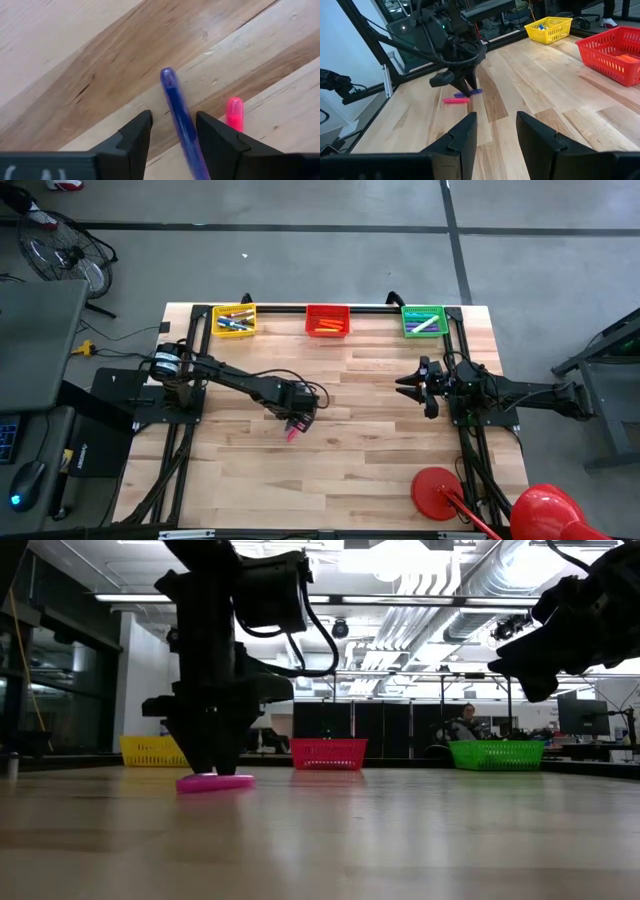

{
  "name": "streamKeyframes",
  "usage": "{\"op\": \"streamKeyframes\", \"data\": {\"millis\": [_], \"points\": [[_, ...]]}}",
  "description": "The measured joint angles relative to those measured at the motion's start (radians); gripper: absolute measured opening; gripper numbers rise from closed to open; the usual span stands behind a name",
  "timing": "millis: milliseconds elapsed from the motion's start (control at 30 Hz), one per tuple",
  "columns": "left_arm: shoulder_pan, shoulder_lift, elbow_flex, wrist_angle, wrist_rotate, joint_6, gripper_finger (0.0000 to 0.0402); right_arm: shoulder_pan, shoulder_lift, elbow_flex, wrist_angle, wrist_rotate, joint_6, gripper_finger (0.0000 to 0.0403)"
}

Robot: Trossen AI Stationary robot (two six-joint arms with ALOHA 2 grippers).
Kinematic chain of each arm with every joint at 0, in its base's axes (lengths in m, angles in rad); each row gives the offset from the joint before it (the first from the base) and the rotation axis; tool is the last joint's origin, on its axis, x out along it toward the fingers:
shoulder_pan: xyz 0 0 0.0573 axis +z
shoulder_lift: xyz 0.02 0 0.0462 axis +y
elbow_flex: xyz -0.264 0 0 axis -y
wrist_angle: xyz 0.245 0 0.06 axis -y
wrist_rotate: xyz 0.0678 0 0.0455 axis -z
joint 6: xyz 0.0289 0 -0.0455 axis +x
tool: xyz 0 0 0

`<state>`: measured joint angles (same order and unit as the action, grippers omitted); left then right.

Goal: Pick & Place Markers
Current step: Put the violet pen into the red bin

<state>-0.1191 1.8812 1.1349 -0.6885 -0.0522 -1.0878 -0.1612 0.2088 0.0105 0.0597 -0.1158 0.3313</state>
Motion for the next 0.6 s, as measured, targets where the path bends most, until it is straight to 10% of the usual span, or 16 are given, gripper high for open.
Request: {"op": "streamKeyframes", "data": {"millis": [600], "points": [[-0.034,0.058,0.059,-0.067,0.037,-0.167,0.0142,0.0,0.0,0.0,0.003,0.0,0.0,0.0126]]}}
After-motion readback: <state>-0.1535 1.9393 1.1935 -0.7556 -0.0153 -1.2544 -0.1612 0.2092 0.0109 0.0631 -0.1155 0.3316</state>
